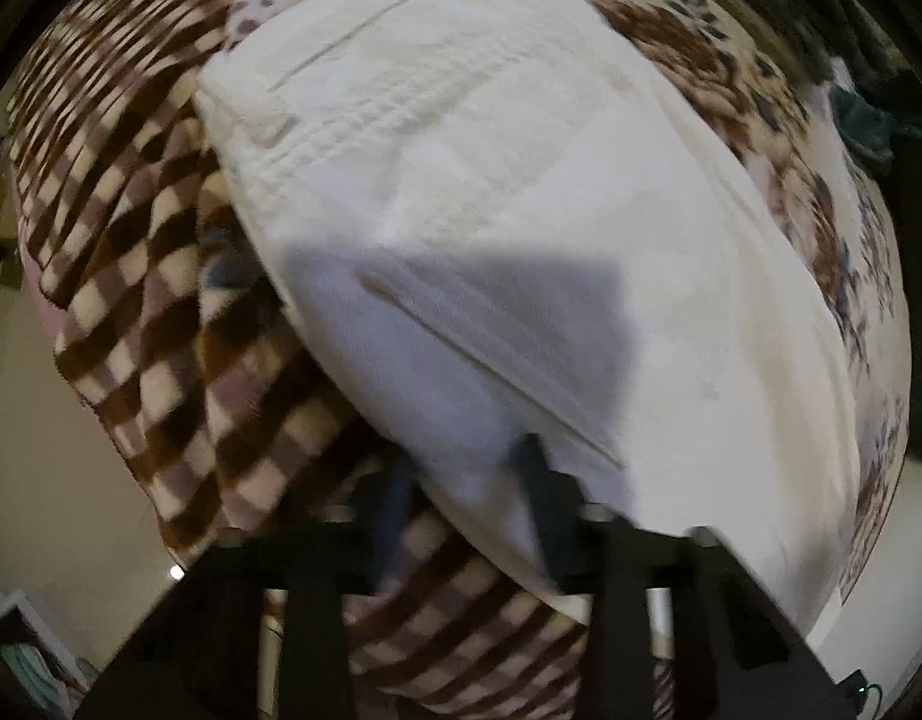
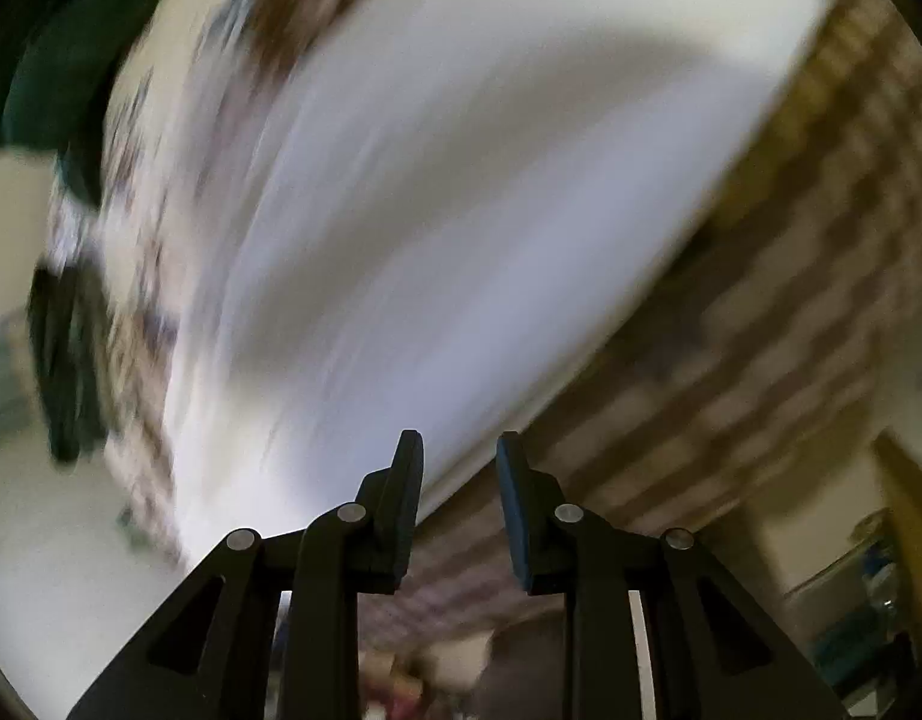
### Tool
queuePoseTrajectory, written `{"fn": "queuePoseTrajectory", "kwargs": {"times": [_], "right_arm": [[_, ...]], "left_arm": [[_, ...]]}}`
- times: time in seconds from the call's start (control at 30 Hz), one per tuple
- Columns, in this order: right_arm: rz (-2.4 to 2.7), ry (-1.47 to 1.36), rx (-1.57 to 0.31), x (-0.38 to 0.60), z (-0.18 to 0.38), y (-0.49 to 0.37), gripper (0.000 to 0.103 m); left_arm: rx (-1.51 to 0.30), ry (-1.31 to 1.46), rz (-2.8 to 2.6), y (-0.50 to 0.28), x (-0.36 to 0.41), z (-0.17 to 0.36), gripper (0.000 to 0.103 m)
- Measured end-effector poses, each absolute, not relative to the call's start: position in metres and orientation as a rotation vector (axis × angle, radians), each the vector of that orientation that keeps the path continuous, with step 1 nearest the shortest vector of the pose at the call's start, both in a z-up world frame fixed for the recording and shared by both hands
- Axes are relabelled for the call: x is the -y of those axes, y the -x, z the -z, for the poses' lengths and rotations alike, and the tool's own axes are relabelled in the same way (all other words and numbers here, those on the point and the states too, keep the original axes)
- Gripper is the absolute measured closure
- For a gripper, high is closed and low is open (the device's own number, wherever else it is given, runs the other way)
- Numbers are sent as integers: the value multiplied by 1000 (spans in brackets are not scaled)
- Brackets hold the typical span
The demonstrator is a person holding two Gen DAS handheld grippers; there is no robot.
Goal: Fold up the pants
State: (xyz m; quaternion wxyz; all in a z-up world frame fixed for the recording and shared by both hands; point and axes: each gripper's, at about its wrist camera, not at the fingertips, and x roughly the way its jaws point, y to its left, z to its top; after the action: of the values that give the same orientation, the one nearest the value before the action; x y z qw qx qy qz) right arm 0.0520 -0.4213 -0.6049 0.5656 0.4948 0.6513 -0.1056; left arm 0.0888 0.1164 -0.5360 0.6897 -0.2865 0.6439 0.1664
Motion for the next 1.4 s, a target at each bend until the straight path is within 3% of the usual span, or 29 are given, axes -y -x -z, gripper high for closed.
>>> {"fn": "queuePoseTrajectory", "kwargs": {"times": [0.2,0.23,0.27,0.33,0.57,0.63,0.7,0.77,0.8,0.87,0.9,0.93,0.97,1.1,1.23,1.4], "right_arm": [[222,-1253,-1569,359,644,-55,77],[246,-1252,-1557,356,646,-53,80],[261,-1242,-1544,352,646,-51,90],[292,-1182,-1546,347,641,-48,99],[262,-1088,-1560,339,610,-55,101],[256,-1064,-1589,342,609,-54,101],[223,-1061,-1607,340,614,-57,98],[191,-1124,-1605,346,622,-59,94],[170,-1167,-1607,348,628,-60,83],[163,-1215,-1599,345,639,-69,73],[173,-1223,-1597,344,644,-69,73],[195,-1221,-1592,341,646,-69,74],[222,-1220,-1584,337,647,-69,88],[287,-1176,-1580,328,637,-66,97],[283,-1100,-1587,324,621,-59,98],[259,-1052,-1648,325,641,-64,99]], "left_arm": [[-1392,641,-326,-66,-136,523,94],[-1390,626,-316,-63,-134,519,97],[-1387,615,-309,-60,-135,515,98],[-1381,615,-307,-54,-137,509,99],[-1369,669,-321,-41,-147,484,100],[-1333,747,-282,-43,-149,480,99],[-1328,829,-285,-50,-152,485,92],[-1313,895,-300,-54,-159,492,70],[-1303,919,-315,-55,-163,496,67],[-1290,944,-333,-64,-168,507,67],[-1310,904,-361,-70,-169,512,67],[-1323,852,-402,-73,-170,515,76],[-1311,825,-415,-74,-171,516,94],[-1288,791,-415,-67,-173,509,96],[-1299,788,-381,-51,-180,504,96],[-1345,756,-407,-62,-188,506,96]]}}
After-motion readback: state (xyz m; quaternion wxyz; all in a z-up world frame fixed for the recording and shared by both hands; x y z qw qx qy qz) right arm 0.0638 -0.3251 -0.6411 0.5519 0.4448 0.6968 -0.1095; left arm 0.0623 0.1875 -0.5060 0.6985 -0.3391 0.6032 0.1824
